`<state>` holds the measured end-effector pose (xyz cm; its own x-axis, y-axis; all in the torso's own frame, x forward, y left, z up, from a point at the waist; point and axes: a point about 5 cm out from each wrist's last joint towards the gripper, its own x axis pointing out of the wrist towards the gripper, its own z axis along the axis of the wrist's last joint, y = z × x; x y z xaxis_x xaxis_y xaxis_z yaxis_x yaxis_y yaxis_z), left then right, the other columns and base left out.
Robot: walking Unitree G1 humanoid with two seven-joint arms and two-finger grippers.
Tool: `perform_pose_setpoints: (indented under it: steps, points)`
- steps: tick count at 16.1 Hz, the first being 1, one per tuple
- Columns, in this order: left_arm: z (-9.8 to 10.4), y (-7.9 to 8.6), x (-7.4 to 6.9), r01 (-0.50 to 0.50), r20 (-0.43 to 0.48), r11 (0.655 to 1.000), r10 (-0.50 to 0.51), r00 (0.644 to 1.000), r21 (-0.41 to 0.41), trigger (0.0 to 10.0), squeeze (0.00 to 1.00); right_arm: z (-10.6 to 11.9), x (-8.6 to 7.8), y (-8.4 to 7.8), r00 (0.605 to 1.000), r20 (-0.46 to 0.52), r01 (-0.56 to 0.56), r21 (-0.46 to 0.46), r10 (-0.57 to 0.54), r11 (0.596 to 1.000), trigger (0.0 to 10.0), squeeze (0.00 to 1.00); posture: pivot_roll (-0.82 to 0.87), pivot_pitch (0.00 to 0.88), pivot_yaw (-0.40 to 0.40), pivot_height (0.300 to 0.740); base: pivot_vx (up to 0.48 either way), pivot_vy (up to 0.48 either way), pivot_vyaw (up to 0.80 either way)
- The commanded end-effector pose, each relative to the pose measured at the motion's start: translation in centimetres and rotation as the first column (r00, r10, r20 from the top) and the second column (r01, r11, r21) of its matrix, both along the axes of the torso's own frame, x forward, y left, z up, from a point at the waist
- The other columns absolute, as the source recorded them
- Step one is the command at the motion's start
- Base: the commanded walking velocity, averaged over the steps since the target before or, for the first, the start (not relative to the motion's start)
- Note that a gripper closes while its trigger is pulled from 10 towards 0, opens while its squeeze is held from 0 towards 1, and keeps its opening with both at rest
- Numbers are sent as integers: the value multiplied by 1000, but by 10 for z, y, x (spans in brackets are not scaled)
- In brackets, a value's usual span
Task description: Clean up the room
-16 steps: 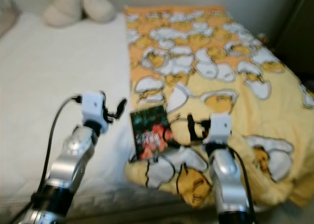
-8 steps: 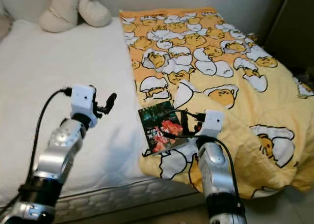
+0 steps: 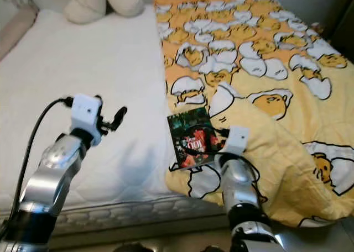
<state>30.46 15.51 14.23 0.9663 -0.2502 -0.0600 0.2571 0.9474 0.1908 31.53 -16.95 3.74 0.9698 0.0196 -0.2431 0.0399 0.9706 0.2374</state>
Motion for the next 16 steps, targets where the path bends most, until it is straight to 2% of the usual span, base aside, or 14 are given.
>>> perform_pose_setpoints:
  steps: [1, 5, 9, 10, 11, 12, 13, 16]
  points:
    - [2, 3, -3, 1, -11, 1000, -1, 1000, 5, 10000, 0, -2, 0, 5, 1000, -6, 8, 26, -8, 1000, 10000, 0, 138, 174, 103, 740, 0, 0, 0]
    - [6, 18, -10, -54, -24, 998, 55, 998, 19, 10000, 0, -11, -2, 20, 999, -41, 5, 39, -3, 999, 10000, 0, 169, 203, 96, 740, 0, 0, 0]
    - [6, 22, -13, -72, -37, 997, 73, 997, 26, 10000, 0, -12, 0, 25, 998, -59, 47, 181, -36, 982, 10000, 0, 164, 206, 95, 740, 0, 0, 0]
    - [6, 21, -13, -71, -39, 997, 71, 997, 24, 10000, 0, -13, 0, 26, 997, -67, 60, 235, -45, 970, 10000, 0, 160, 207, 94, 740, 0, 0, 0]
    - [6, 19, -14, -66, -42, 998, 67, 997, 23, 10000, 0, -17, -2, 27, 993, -102, 90, 348, -58, 933, 10000, 0, 154, 208, 97, 740, 0, 0, 0]
    - [6, 18, -13, -63, -43, 998, 64, 997, 22, 10000, 0, -20, -4, 27, 990, -125, 115, 413, -69, 903, 10000, 0, 153, 210, 99, 740, 0, 0, 0]
    - [6, 18, -12, -61, -43, 998, 62, 997, 22, 10000, 0, -21, -5, 26, 988, -135, 131, 447, -78, 885, 10000, 0, 152, 209, 100, 740, 0, 0, 0]
    - [7, 16, -10, -58, -38, 998, 59, 998, 22, 10000, 0, -19, -4, 22, 988, -122, 140, 474, -92, 869, 10000, 0, 145, 203, 96, 740, 0, 0, 0]
